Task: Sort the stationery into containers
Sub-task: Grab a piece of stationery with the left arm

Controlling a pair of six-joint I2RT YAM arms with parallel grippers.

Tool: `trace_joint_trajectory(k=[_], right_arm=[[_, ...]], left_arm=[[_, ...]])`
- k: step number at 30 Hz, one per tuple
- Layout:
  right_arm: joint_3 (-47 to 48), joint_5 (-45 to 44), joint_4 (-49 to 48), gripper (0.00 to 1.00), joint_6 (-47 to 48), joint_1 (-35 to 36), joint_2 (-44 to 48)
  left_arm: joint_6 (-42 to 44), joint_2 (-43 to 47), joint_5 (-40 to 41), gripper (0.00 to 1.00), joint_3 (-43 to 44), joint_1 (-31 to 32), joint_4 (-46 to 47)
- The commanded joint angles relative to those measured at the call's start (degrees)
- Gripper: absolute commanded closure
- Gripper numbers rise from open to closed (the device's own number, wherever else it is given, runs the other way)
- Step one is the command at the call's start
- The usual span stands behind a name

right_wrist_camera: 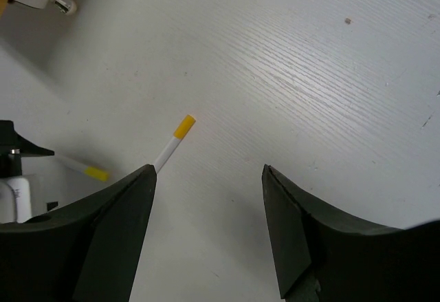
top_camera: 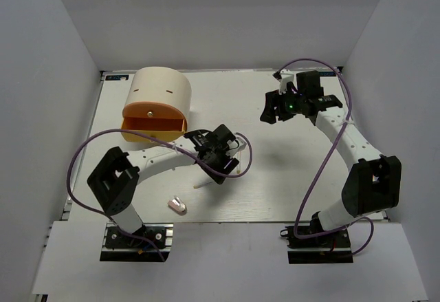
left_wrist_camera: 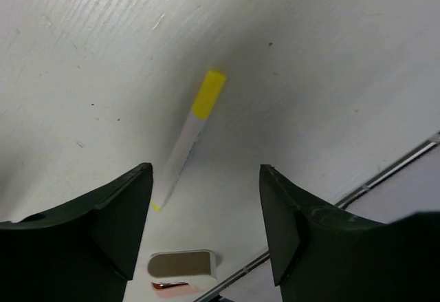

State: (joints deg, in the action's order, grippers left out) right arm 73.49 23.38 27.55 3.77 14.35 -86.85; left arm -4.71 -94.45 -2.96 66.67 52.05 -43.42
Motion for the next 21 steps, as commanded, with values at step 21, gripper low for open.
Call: trace_joint_trajectory(k=[21], right_arm=[[-2.0,3.3,-0.8,0.31,-1.7,-1.6,1.0]], left_arm=[[2.1,-6.7,6.7,0.62,-6.1,2.5,5.3]])
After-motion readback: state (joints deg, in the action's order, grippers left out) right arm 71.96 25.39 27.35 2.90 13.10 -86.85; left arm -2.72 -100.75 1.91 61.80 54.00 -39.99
